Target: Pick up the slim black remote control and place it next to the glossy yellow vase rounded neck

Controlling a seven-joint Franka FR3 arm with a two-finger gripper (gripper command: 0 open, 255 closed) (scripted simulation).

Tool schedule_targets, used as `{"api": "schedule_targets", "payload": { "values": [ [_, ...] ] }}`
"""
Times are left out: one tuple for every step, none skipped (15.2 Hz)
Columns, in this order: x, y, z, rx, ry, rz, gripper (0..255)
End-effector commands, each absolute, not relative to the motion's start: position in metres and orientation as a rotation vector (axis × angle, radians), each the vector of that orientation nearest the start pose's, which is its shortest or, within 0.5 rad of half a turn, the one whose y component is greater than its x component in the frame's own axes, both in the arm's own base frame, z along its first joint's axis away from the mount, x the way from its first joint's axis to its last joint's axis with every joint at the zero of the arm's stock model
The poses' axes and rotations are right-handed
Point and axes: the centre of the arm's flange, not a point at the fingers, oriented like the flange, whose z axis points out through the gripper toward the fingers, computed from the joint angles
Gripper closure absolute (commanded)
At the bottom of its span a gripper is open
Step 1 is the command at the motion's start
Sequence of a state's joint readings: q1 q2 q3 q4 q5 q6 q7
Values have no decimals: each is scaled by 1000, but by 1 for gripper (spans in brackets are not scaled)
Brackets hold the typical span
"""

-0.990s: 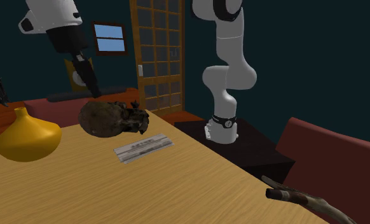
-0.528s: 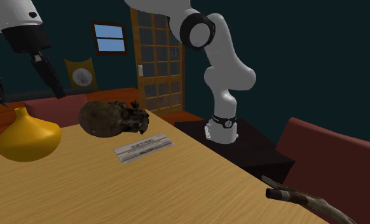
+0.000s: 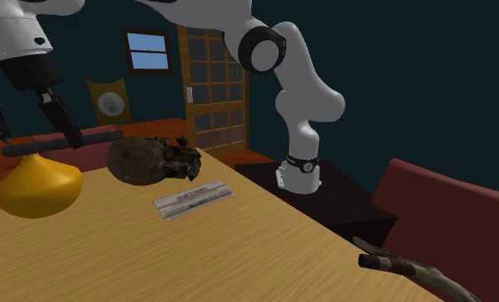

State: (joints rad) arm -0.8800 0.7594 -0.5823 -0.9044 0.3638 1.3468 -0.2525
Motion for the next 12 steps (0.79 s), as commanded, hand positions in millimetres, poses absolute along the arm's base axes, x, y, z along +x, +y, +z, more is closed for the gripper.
{"api": "schedule_targets", "payload": {
  "values": [
    [270,-661,455,-2564,1531,265,255],
    [270,-661,450,-2564,1531,265,255],
    [270,-661,445,-2564,1531,265,255],
    [270,-661,440,-2564,1531,265,255],
    [270,-661,434,-2564,1531,265,255],
    [270,-661,429,-2564,1531,265,255],
    [270,-661,424,-2564,1531,265,255],
    [270,-661,418,-2564,1531,265,255],
    [270,-661,413,-2564,1531,265,255],
    [270,-661,408,-2564,1531,265,255],
    [270,-661,403,-2564,1531,265,255],
    [270,-661,397,-2564,1531,265,255]
  ]
}}
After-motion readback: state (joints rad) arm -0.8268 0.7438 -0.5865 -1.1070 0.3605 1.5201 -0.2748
